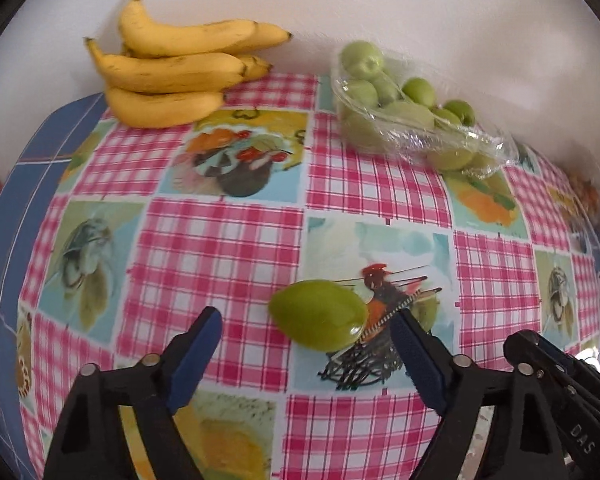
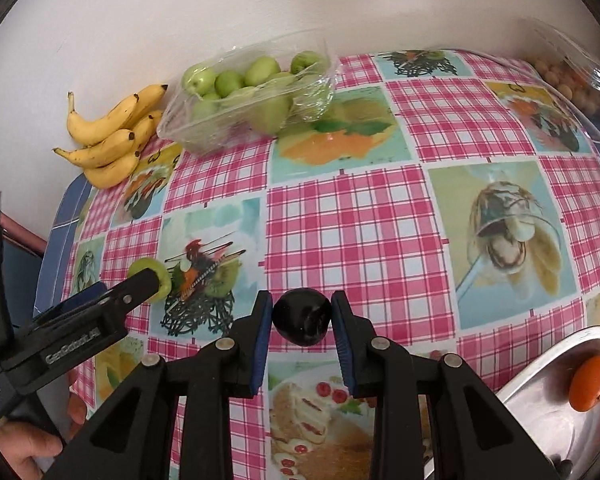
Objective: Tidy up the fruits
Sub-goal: 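Close the right tool on the dark plum while the left tool grasps the green apple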
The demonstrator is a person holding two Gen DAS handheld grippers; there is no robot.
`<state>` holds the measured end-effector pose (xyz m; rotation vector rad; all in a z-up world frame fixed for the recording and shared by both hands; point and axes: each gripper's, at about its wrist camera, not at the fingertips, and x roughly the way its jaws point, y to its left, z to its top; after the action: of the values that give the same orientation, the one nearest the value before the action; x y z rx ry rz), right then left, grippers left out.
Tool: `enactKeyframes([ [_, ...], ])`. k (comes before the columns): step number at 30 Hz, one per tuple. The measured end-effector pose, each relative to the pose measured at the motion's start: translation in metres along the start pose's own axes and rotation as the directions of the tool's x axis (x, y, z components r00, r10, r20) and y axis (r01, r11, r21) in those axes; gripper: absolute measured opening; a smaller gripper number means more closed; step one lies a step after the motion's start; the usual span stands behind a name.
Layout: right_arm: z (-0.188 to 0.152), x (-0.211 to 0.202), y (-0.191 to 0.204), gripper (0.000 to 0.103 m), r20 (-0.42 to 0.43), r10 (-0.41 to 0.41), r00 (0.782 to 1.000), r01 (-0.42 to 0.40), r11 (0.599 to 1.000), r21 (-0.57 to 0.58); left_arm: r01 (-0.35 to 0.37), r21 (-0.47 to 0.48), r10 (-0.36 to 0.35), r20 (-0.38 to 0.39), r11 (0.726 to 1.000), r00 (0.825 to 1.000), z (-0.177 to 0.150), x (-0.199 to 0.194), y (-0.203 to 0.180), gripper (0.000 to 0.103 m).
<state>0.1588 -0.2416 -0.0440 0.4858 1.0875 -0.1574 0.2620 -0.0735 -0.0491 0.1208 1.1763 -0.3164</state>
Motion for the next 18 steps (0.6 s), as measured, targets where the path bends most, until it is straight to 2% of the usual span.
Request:
enactKeyframes([
  [7,0.001,0.001,-0.003,0.031,-0.003,0.009,1.000,-0.009,1.000,0.008,0.022,0.014,-0.021,-0.035,1.000,0.999,0.009,0.015,-0.004,0.077],
  [9,0.001,0.000,-0.003,0.031,-0.001,0.014,1.000,-0.014,1.000,0.008,0.029,0.007,-0.028,-0.048,1.000,0.998,0.011,0.019,-0.004,0.062],
  [10,0.001,-0.001,-0.003,0.031,-0.001,0.015,1.000,-0.015,1.000,0.008,0.022,0.002,-0.021,-0.049,1.000,0.999,0.013,0.021,-0.005,0.059],
  [18,0.000,-0.004,-0.004,0.031,0.000,0.030,1.000,-0.030,0.999,0.013,0.016,-0.020,-0.017,-0.048,1.000,0.999,0.010,0.016,-0.004,0.059],
])
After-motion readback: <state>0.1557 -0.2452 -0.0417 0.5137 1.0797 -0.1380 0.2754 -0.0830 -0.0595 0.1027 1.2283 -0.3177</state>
